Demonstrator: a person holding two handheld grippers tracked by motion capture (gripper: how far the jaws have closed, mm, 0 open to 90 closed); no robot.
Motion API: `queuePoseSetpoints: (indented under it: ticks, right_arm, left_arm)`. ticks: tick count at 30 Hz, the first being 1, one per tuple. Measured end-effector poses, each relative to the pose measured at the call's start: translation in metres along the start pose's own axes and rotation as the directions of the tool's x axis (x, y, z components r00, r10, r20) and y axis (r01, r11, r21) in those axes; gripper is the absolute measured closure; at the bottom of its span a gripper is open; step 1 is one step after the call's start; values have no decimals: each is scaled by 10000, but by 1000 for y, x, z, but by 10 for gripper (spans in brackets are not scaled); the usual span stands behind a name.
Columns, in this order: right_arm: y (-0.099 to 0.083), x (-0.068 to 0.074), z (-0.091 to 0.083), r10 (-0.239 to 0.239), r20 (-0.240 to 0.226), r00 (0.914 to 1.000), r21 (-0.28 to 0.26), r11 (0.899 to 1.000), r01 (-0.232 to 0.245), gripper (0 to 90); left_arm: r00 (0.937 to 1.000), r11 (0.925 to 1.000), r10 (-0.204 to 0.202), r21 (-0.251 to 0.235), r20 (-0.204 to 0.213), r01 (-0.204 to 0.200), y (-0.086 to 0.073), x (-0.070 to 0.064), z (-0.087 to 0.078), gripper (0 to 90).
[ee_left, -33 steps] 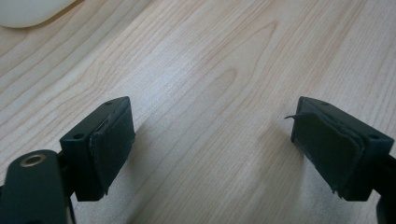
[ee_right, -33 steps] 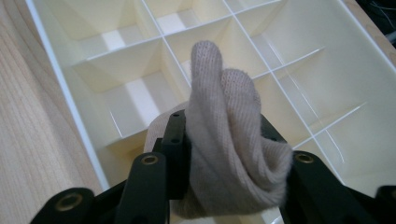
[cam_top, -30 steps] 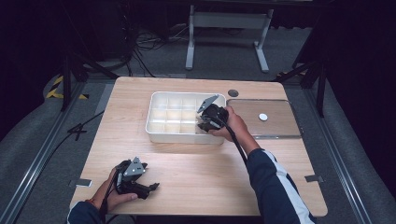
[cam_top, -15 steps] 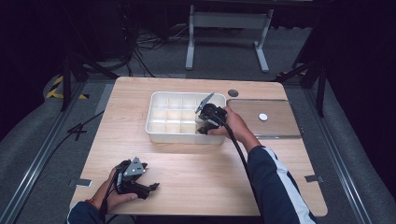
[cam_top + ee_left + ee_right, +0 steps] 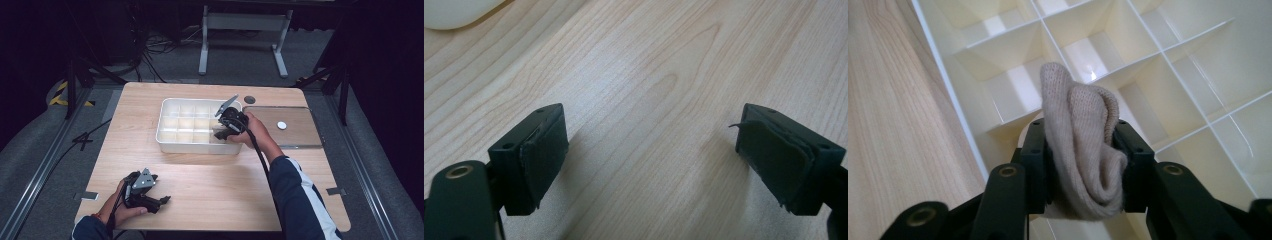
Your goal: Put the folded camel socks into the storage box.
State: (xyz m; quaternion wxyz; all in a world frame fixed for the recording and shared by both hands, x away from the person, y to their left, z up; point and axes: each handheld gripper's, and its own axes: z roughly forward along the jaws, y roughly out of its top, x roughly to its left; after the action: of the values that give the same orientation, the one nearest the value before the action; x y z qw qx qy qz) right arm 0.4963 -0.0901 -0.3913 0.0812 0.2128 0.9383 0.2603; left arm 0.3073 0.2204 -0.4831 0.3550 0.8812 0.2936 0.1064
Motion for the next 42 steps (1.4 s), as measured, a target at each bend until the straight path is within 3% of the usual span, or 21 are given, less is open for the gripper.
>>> queuePoseSetpoints:
  ticks: [3,7,14,19,25,30,34,38,42]
  right_arm:
    - [1,5,10,-428,38,9991,426,9982,426,669]
    - [4,7,21,-641,-65,9979,865,9942,644,678]
    - [10,-1,30,-85,-292,9995,1501,9886,128,685]
    - [11,-2,37,-53,-470,9989,1859,9825,140,689]
    - [10,-2,37,167,-570,9982,1917,9814,-55,657]
    - [9,0,26,264,-584,9979,1288,9915,-187,520]
    - [9,0,14,221,-504,9985,863,9961,-176,539]
    - [7,0,5,156,-559,9983,376,9992,-135,667]
    - [4,0,14,330,-510,9982,627,9976,-298,729]
  left_arm:
    - [10000,10000,-11,-31,-8,11,0,0,0,137]
    - [10000,10000,-3,-8,-4,3,0,0,0,137]
    - [10000,10000,0,7,3,0,0,0,0,137]
    - [10000,10000,-5,-16,-8,5,0,0,0,137]
    - [10000,10000,-8,-32,-8,8,0,0,0,137]
    - [10000,10000,-5,-29,-8,4,0,0,0,137]
    - [10000,10000,-3,-20,-5,3,0,0,0,136]
    - [10000,10000,-4,-12,-2,4,0,0,0,137]
    - [10000,10000,-6,-31,-9,6,0,0,0,136]
